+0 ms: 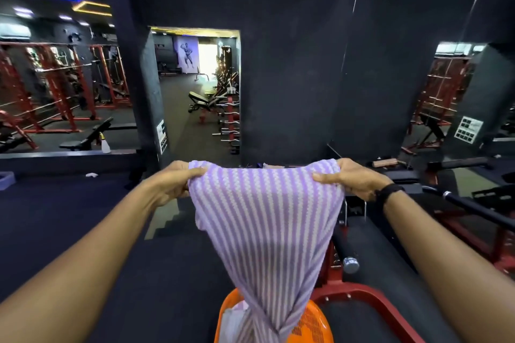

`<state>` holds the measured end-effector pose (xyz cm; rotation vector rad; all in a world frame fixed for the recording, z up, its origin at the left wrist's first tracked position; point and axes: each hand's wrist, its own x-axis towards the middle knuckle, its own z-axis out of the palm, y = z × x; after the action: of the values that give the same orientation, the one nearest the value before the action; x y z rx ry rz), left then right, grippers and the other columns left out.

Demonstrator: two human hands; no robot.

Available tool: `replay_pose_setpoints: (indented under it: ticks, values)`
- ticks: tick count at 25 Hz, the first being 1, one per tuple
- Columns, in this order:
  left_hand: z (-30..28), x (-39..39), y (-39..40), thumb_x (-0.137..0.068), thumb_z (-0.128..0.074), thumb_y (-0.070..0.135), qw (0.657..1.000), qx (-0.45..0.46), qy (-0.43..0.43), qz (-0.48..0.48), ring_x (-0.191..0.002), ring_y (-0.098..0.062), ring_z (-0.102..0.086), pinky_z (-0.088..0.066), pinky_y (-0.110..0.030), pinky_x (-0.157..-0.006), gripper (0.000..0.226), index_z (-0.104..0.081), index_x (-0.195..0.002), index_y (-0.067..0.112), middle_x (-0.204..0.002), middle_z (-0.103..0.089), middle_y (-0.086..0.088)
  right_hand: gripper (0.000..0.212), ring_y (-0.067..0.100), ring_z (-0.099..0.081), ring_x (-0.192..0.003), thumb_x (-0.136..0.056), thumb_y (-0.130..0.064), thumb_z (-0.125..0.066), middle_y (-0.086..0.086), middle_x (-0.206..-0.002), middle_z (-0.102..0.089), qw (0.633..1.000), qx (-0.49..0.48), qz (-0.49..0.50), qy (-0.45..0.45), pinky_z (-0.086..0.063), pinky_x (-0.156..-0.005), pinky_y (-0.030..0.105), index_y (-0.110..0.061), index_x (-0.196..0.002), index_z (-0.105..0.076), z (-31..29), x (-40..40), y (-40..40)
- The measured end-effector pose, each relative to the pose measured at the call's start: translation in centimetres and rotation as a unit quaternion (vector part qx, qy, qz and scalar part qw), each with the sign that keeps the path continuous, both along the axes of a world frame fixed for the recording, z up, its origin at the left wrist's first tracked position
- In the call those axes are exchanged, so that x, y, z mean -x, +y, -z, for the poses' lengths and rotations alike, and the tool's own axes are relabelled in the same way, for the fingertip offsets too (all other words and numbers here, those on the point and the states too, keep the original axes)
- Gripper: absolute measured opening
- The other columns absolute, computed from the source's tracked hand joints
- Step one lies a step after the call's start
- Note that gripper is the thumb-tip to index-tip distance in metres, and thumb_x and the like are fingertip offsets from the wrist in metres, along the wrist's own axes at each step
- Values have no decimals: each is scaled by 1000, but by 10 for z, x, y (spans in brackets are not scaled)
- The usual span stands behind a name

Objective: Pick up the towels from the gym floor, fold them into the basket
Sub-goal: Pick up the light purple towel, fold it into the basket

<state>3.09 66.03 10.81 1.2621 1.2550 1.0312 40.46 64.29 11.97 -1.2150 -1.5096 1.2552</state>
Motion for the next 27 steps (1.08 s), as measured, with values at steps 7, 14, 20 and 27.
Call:
replay_pose_setpoints:
  ticks: [7,14,20,27]
  values:
    - [4,-19,-12,-61,-88,34,987,-40,97,121,-92,-10,-68,-56,-28,-81,57,-61,-110,24,-102,-72,4,49,22,-63,-112,-70,-13,-78,6,-116,-69,999,-22,-24,8,-56,-83,27,-12,-116,-62,10,17,2]
    - [9,-7,-5,-93,-58,20,995,-1,-81,51,-70,-10,-67,-52,-22,-59,14,-69,-98,13,-81,-73,0,69,19,-68,-101,-59,-33,-83,9,-111,-71,995,52,-68,53,-58,-78,29,-6,-119,-64,17,19,-1]
    - [-11,-5,-11,-81,-68,34,984,-54,-131,111,-90,-12,-69,-58,-25,-77,39,-62,-113,14,-103,-73,-1,73,20,-68,-102,-56,-38,-87,8,-113,-70,989,9,-79,123,-57,-80,31,-8,-118,-62,-8,20,1]
    - [14,-4,-12,-73,-78,41,995,25,-72,70,-71,-5,-67,-52,-18,-61,34,-68,-97,19,-77,-73,8,63,24,-67,-104,-68,-31,-81,16,-118,-67,996,75,7,45,-57,-82,32,-3,-121,-62,19,25,4]
